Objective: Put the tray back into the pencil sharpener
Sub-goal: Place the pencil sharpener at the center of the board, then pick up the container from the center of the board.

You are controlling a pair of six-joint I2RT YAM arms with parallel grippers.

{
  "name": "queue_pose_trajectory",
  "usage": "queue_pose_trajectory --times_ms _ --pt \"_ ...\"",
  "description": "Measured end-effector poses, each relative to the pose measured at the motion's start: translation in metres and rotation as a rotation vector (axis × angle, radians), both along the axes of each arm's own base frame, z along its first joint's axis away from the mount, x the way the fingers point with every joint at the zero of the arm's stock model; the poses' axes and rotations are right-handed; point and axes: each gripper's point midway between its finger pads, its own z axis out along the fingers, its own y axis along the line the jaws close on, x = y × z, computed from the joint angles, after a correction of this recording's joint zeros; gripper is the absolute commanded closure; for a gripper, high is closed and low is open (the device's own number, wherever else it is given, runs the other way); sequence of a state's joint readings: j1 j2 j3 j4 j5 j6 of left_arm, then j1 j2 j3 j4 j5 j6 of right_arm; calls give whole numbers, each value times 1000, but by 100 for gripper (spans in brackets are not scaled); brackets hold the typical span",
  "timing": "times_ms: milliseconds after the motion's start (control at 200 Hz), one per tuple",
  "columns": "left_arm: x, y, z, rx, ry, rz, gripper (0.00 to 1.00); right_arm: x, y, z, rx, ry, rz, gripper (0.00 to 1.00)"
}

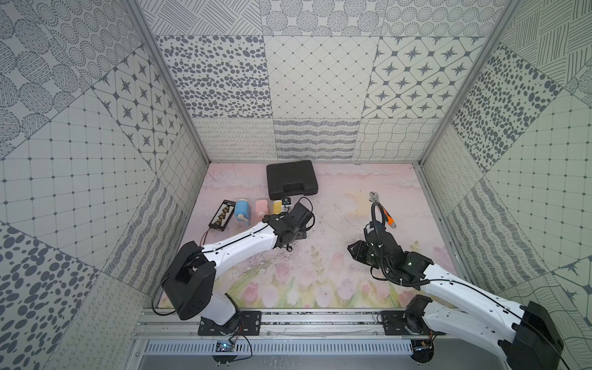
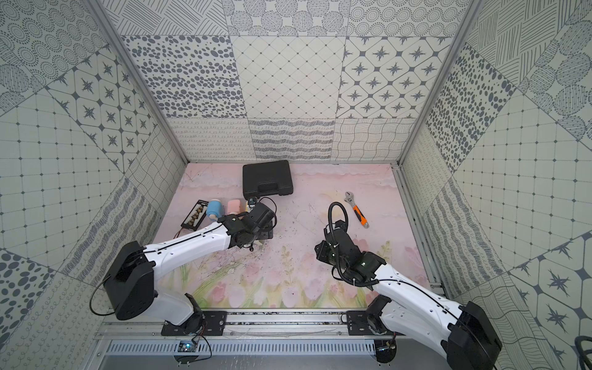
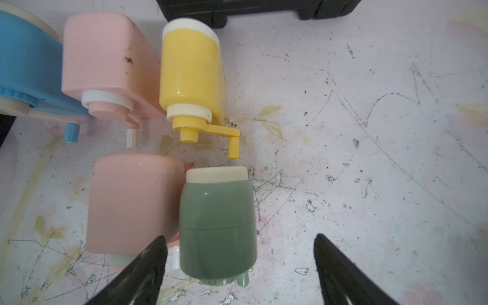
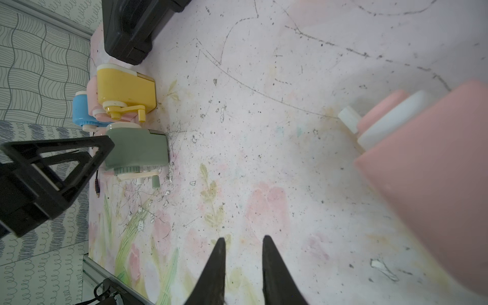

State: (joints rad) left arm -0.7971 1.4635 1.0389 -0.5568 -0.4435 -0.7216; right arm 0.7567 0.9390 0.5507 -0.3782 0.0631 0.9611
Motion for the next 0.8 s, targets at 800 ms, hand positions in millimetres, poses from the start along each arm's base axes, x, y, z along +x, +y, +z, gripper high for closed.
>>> queue_pose_trajectory --times_ms 800 --pt "21 -74 111 -206 -402 -607 19 -25 -179 -2 -193 271 -567 61"
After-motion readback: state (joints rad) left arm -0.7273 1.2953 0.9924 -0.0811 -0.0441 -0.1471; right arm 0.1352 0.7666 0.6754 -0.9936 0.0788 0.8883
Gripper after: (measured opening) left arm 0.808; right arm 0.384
